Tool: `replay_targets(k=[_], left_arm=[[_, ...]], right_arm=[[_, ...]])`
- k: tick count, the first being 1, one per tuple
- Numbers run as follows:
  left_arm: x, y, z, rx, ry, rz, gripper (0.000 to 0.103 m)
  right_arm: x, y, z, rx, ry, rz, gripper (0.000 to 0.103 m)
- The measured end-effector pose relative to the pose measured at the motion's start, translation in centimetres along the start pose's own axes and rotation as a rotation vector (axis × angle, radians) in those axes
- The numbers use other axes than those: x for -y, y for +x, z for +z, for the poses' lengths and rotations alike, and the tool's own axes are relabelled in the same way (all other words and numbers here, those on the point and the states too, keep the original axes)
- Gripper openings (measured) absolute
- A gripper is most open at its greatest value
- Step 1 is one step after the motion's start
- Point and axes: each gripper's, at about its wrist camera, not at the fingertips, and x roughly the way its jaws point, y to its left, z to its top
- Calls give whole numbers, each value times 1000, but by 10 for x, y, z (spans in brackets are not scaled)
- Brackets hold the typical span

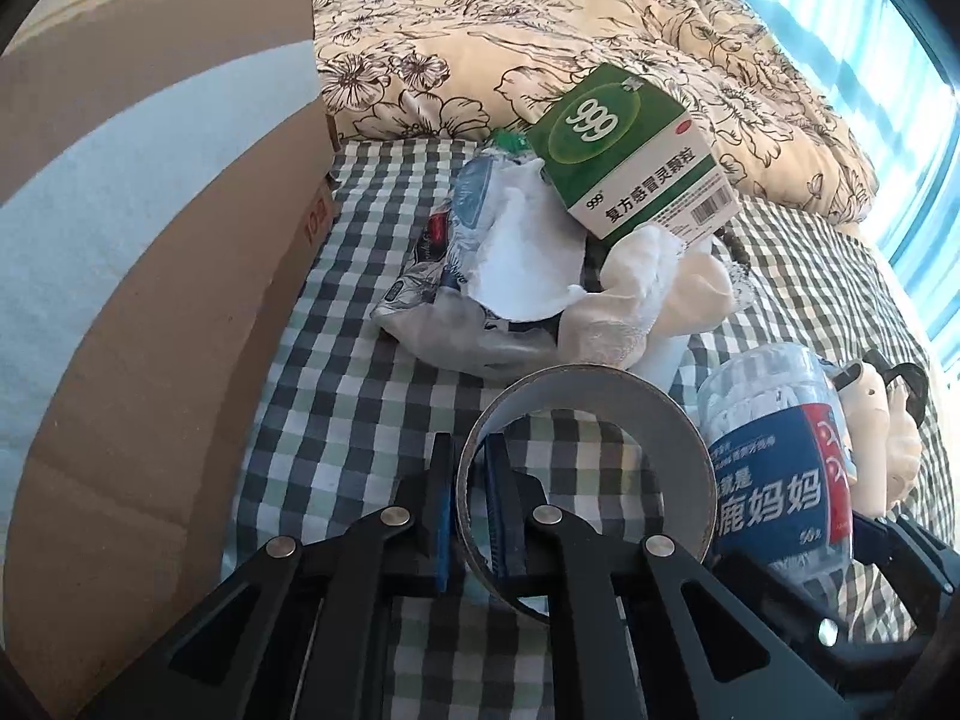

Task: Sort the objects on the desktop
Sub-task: 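Grasp the tape roll rim with the left gripper while the right grasps the clear floss tub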

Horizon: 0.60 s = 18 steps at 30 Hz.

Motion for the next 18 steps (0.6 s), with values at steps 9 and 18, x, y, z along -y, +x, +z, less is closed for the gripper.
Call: replay_targets(k=[9, 18], left_arm=[[8, -12, 2, 13, 10, -5, 10], [22, -43, 1, 49, 22, -18, 10]], right_arm=[[8, -20, -6, 25, 17, 4, 64], [17, -60, -11, 70, 25, -1, 63]])
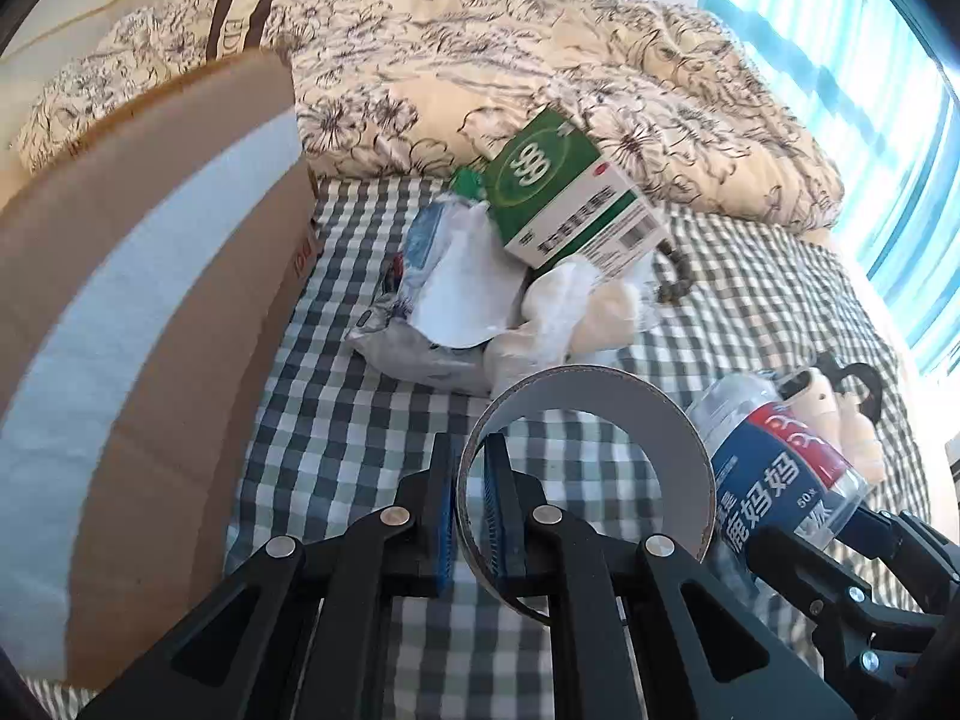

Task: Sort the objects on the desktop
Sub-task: 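Grasp the tape roll rim with the left gripper while the right grasps the clear floss tub, then carry the tape roll and floss tub with both grippers over the cardboard box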

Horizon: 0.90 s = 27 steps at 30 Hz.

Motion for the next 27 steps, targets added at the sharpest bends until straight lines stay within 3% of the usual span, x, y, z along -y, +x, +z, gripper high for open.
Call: replay_targets(k=[18, 27], left_arm=[[2, -102, -1, 126, -14, -18, 10], [-8, -161, 1, 213, -29, -11, 10]], right_arm=[[5, -78, -29, 53, 7, -28, 62], [-21, -127, -22, 153, -45, -32, 62]])
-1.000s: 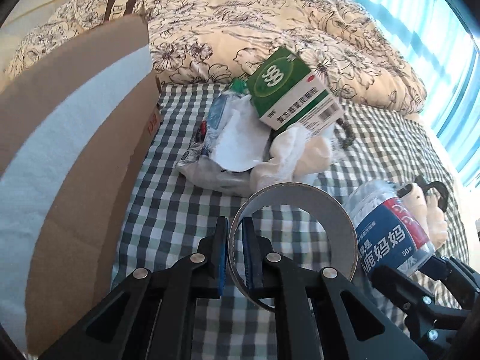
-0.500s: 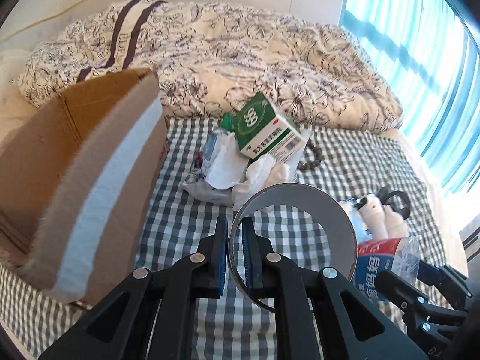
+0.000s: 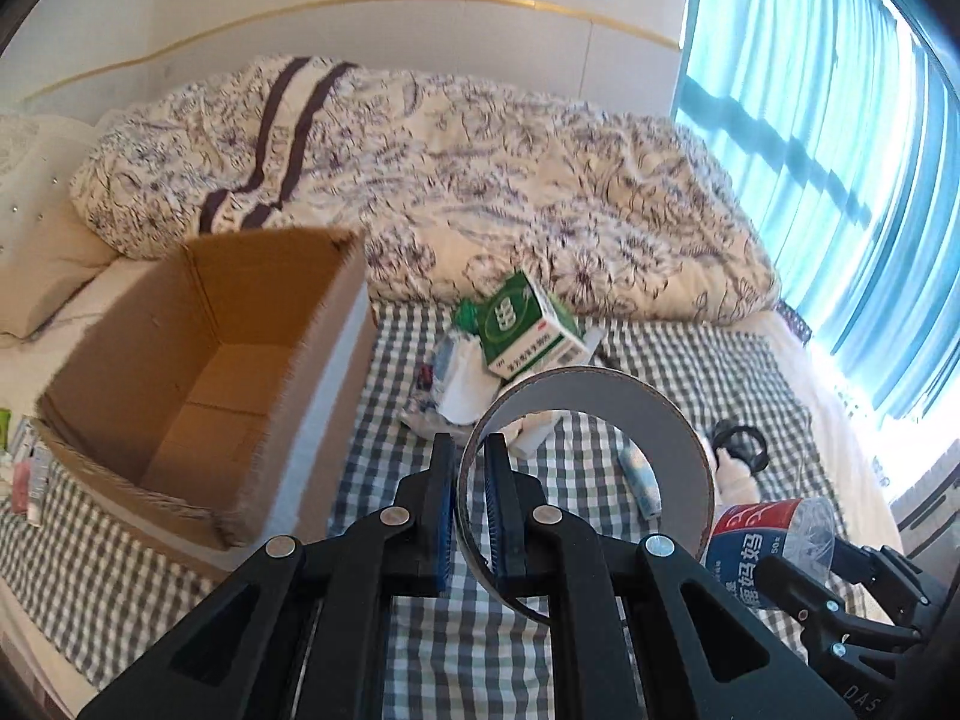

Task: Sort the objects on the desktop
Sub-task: 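Carry the tape roll and floss tub with both grippers over the cardboard box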

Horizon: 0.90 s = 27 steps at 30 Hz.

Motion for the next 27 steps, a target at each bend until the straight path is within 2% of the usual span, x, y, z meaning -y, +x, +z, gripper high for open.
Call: replay_targets(k=[17, 27], left_arm=[[-40, -122, 18, 177, -39, 47, 10], [-69, -173, 27, 252, -60, 90, 10]], right_arm=[[-67, -97, 18, 207, -109, 43, 62], [-114, -143, 38, 321, -174, 83, 62]])
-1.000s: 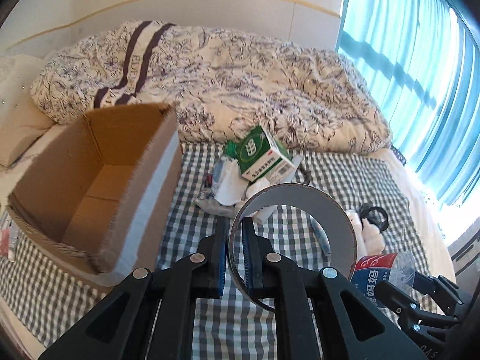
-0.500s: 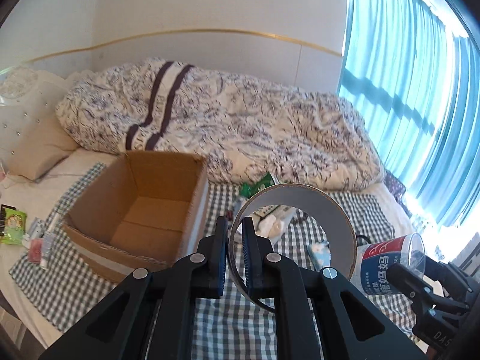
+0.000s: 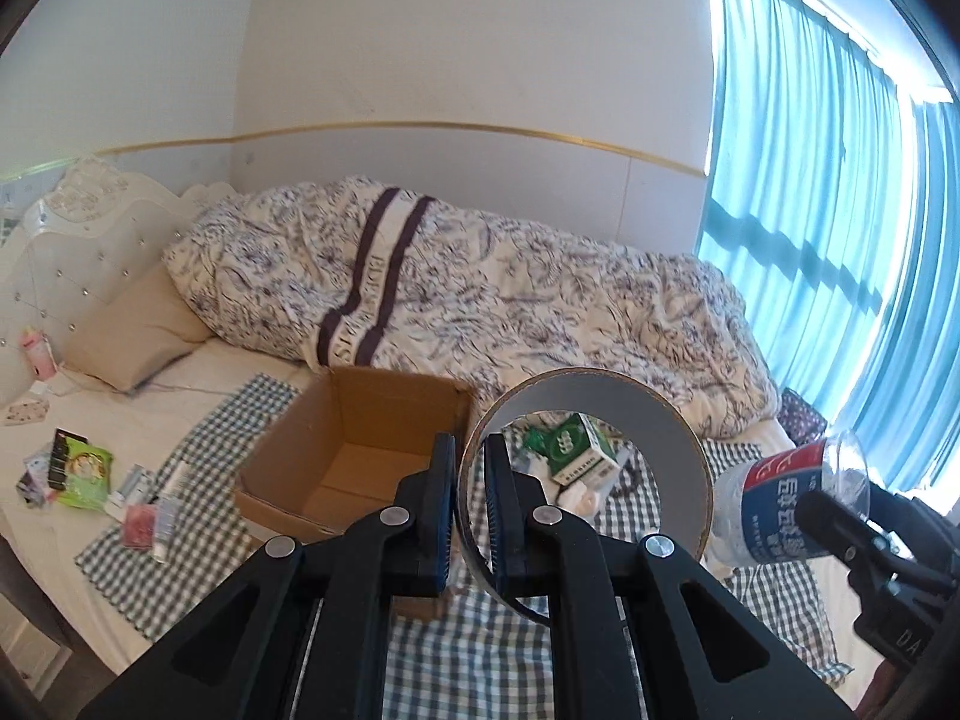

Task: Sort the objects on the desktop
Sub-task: 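Carry the tape roll and floss tub with both grippers over the cardboard box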

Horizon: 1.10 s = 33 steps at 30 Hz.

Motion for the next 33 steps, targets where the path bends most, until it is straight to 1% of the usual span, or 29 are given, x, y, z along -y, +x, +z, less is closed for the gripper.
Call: replay_targets(k=[7, 15, 26, 33], left_arm=[[-22, -17, 12, 31, -3, 27, 10], [-46, -7, 17, 23, -14, 58, 10], [-86, 36, 18, -32, -41, 115, 10], [-104, 78, 17, -110, -44, 114, 10]], right_arm=[[-30, -6, 20, 48, -29, 41, 62], [-56, 8, 29, 54, -68, 77, 62], [-84, 51, 35, 31, -90, 127, 62], [-99, 95, 39, -1, -107, 158, 61]])
